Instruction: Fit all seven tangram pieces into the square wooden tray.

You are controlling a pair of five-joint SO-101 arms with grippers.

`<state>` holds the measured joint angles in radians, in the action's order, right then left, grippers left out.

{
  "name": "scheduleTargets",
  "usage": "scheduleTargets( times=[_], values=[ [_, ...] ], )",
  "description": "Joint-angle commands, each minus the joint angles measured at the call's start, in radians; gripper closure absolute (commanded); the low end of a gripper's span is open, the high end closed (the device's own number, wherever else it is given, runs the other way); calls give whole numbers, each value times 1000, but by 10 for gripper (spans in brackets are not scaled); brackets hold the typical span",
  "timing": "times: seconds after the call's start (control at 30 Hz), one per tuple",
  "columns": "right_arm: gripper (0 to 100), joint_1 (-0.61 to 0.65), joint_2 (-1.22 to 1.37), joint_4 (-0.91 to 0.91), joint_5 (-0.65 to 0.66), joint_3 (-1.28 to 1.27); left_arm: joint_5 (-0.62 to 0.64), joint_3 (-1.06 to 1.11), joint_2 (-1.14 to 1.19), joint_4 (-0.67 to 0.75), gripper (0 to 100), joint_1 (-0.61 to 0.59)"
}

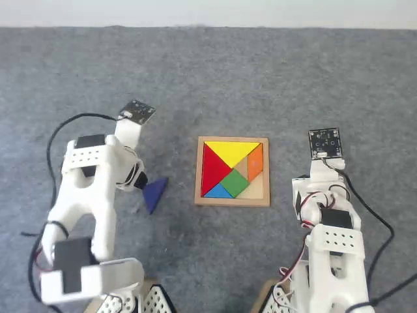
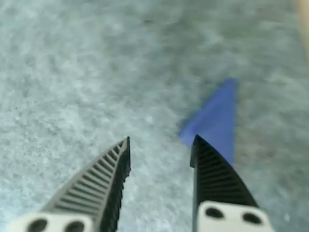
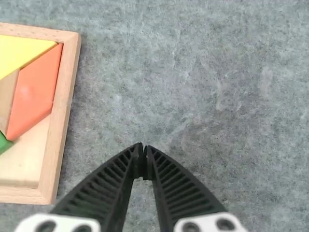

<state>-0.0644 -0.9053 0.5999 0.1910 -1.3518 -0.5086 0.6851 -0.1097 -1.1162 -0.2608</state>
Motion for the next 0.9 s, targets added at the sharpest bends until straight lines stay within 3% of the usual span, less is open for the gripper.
scheduleTargets(
  times=[0.0, 0.2, 0.5, 0.87],
  values=[
    [991, 4, 12, -19, 11, 58, 11, -5, 80, 78, 796, 18],
    [991, 1, 12, -19, 11, 58, 18, -5, 166, 68, 794, 146],
    [991, 1, 12, -19, 11, 58, 17, -21, 166, -74, 797, 232],
    [991, 1, 12, -19, 11, 58, 14, 56, -95, -144, 796, 270]
  ],
)
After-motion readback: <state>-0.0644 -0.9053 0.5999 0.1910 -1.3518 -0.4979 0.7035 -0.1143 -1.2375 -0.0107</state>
